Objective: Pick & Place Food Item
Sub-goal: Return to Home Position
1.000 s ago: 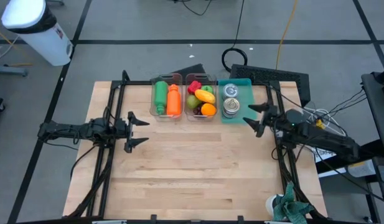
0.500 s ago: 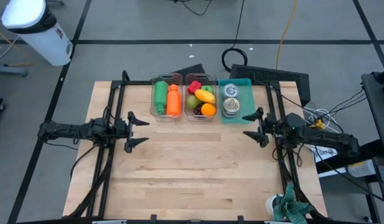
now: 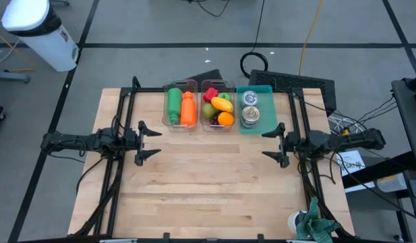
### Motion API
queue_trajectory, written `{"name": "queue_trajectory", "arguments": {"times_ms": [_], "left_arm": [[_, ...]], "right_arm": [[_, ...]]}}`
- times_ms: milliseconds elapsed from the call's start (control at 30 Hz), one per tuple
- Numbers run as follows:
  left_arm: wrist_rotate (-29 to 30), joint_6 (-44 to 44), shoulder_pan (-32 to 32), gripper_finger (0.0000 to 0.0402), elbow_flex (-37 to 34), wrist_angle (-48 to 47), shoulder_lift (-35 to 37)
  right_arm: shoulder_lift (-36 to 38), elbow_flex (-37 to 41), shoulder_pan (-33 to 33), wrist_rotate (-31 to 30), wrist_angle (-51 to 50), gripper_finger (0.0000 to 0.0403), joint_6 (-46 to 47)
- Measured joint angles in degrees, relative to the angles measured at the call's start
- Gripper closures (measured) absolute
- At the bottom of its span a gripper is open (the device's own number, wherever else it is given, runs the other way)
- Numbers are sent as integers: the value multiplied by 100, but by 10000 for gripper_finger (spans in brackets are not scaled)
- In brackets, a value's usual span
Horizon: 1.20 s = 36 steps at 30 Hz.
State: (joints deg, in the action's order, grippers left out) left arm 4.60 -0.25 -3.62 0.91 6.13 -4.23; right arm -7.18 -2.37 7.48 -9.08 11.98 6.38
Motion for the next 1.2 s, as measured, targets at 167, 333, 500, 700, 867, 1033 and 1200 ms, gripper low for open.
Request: {"name": "queue_trajectory", "arguments": {"times_ms": [167, 333, 500, 700, 867, 1033, 1200], "left_arm": [[0, 0, 0, 62, 0, 0, 2], [-1, 0, 0, 62, 0, 2, 1], [-2, -2, 0, 62, 2, -3, 0], [-2, 0, 0, 62, 2, 1, 0], [0, -2, 0, 62, 2, 6, 2], [-2, 0, -2, 62, 2, 1, 0], [-2, -2, 0, 62, 2, 2, 0]], "right_arm": [[211, 2, 63, -372, -477, 57, -280], [703, 7, 64, -567, -789, 57, -415], [707, 9, 64, -567, -875, 57, -563], [692, 11, 64, -374, -1212, 57, -860], [690, 11, 63, -390, -1235, 57, -1038], [679, 11, 62, -422, -961, 57, -1482], [679, 11, 62, -444, -305, 57, -1505]]}}
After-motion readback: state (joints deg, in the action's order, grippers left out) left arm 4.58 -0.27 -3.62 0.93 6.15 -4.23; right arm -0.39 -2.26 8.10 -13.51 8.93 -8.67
